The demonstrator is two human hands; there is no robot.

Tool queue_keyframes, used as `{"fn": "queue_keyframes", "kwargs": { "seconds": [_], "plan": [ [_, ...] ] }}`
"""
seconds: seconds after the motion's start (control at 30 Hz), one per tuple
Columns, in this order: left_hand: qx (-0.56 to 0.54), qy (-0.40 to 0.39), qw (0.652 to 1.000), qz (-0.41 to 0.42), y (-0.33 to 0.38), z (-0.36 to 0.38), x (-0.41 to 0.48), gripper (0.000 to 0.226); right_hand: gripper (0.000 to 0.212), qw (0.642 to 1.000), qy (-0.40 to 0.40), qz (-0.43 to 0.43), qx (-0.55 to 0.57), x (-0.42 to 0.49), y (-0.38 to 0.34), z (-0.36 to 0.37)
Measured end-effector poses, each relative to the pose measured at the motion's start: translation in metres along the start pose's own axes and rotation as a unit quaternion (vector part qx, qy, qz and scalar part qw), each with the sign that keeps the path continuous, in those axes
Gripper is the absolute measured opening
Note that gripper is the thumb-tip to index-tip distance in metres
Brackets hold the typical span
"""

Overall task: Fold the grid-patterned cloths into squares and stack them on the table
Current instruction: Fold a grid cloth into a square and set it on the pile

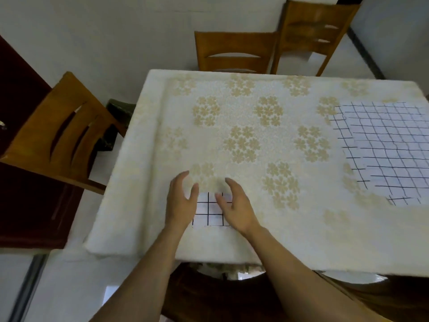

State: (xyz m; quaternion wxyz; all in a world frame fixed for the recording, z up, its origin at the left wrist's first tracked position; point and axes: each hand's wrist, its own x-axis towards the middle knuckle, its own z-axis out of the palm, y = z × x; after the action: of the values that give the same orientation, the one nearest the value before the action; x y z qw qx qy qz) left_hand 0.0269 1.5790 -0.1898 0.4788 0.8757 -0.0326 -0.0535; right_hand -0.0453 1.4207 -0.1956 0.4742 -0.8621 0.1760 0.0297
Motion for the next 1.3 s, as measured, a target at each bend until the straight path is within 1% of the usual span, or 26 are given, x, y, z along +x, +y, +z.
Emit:
{"fn": "queue_keyframes", "kwargs": {
  "seconds": [0.03,0.07,0.13,0.23,0.3,0.4,0.57,0.7,0.83,0.9,1.0,1.07,1.17,1.3],
  "plan": [
    [-0.043,0.024,0.999,0.002,0.023,-0.005,0.003,0.038,0.062,0.998,0.043,-0.005,0.042,-0.001,-0.017,-0.013],
    [-0.072,0.029,0.997,0.014,0.043,-0.010,0.004,0.032,0.058,0.995,0.078,-0.021,0.059,-0.003,-0.034,-0.028],
    [-0.073,0.001,0.995,0.066,0.071,-0.022,0.003,0.027,0.055,0.991,0.118,-0.060,0.021,-0.011,-0.058,-0.056],
    [0.044,-0.080,0.982,0.165,0.088,-0.040,0.002,0.031,0.057,0.980,0.148,-0.074,-0.111,-0.032,-0.068,-0.093],
    [0.098,-0.110,0.966,0.213,0.096,-0.046,0.002,0.034,0.057,0.969,0.175,-0.063,-0.160,-0.051,-0.064,-0.113],
    [0.124,-0.150,0.953,0.231,0.110,-0.041,-0.017,0.038,0.057,0.957,0.203,-0.036,-0.203,-0.088,-0.052,-0.133],
    [0.183,-0.207,0.919,0.281,0.144,-0.008,-0.065,0.041,0.059,0.942,0.218,-0.002,-0.256,-0.142,-0.030,-0.167],
    [0.229,-0.236,0.893,0.306,0.179,0.029,-0.097,0.045,0.059,0.930,0.252,0.029,-0.267,-0.176,-0.001,-0.206],
    [0.258,-0.261,0.873,0.321,0.220,0.087,-0.143,0.048,0.062,0.922,0.267,0.051,-0.277,-0.219,0.047,-0.260],
    [0.263,-0.261,0.867,0.333,0.239,0.121,-0.174,0.046,0.063,0.915,0.265,0.053,-0.299,-0.244,0.078,-0.293],
    [0.291,-0.262,0.858,0.334,0.263,0.172,-0.222,0.047,0.068,0.912,0.236,0.071,-0.329,-0.280,0.127,-0.349],
    [0.298,-0.273,0.858,0.319,0.282,0.204,-0.252,0.048,0.071,0.915,0.221,0.079,-0.329,-0.307,0.153,-0.385],
    [0.281,-0.270,0.867,0.312,0.317,0.243,-0.289,0.047,0.070,0.918,0.217,0.079,-0.322,-0.337,0.181,-0.434],
    [0.287,-0.254,0.865,0.324,0.361,0.285,-0.312,0.048,0.067,0.926,0.210,0.059,-0.308,-0.344,0.207,-0.484]
  ]
}}
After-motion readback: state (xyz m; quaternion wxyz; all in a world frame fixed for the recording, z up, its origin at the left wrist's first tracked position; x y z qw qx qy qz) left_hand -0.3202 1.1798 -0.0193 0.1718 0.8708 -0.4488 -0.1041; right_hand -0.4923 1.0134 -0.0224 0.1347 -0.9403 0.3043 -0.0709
